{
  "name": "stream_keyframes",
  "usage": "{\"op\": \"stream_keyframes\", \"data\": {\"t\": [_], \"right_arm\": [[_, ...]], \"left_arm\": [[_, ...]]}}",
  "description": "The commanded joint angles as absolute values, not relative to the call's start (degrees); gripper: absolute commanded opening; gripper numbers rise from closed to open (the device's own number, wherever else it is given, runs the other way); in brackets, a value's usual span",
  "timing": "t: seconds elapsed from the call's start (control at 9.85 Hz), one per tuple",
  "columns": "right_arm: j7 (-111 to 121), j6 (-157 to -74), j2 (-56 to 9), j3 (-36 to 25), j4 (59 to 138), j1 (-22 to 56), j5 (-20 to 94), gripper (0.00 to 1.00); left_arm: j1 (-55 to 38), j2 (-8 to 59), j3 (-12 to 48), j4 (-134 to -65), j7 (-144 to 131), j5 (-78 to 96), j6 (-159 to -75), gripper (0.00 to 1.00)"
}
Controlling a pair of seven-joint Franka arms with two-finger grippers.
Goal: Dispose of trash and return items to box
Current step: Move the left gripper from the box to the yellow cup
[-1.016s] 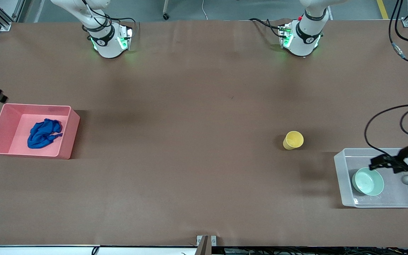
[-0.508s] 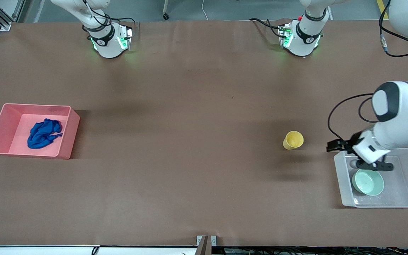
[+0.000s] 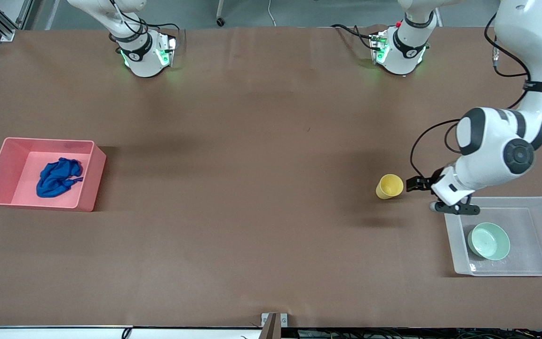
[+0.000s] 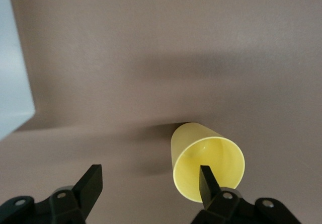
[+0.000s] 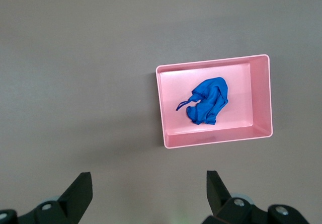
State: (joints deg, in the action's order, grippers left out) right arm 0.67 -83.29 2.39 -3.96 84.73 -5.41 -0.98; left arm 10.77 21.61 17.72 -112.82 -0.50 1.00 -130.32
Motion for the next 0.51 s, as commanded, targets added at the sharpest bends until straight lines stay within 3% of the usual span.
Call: {"op": "stream_keyframes", "data": {"t": [0.0, 0.3, 0.41], "right_arm": [[-0.6, -82.71, 2.29, -3.87, 84.29, -4.83, -1.23, 1.0], [-0.61, -82.27, 2.28, -3.96, 84.2, -4.84, -1.23, 1.0], [-0.7, -82.35, 2.29, -3.96, 84.2, -4.75, -1.32, 1.0]], "left_arm": [[8.8, 22.32, 17.75, -116.02, -3.77, -0.35, -132.8, 0.86], [7.29, 25.21, 17.75, -116.63, -4.39, -1.83, -135.42, 0.78], [7.29, 26.09, 17.67, -116.63, -4.83, -2.63, -136.14, 0.6]]}}
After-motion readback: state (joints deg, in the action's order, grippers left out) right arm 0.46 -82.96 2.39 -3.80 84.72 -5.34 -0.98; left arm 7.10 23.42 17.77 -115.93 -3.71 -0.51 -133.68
